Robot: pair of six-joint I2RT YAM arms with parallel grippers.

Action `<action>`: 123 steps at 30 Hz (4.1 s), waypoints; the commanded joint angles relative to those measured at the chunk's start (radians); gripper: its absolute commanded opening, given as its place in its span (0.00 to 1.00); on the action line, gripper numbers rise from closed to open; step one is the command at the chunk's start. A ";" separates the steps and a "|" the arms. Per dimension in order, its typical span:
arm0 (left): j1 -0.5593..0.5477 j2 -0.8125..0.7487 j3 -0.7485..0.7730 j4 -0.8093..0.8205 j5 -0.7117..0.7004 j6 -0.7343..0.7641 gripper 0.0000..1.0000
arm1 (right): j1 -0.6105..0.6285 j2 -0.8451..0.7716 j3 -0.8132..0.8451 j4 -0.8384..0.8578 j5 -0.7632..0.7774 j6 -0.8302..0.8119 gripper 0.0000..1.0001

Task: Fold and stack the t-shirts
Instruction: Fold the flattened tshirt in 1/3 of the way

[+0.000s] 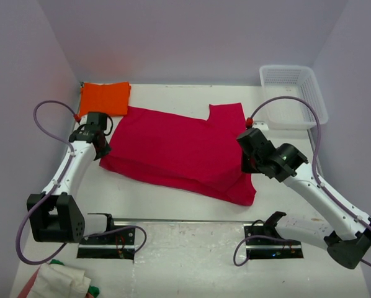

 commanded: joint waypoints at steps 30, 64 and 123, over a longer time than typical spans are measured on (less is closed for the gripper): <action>-0.009 0.339 0.184 0.107 -0.007 0.015 0.06 | -0.157 0.126 -0.001 0.168 -0.061 -0.149 0.00; -0.017 0.511 0.307 0.096 -0.018 0.018 0.12 | -0.264 0.310 0.028 0.248 -0.030 -0.213 0.00; -0.359 -0.046 0.038 0.122 -0.009 -0.053 0.58 | -0.091 0.270 -0.362 0.616 -0.329 -0.072 0.40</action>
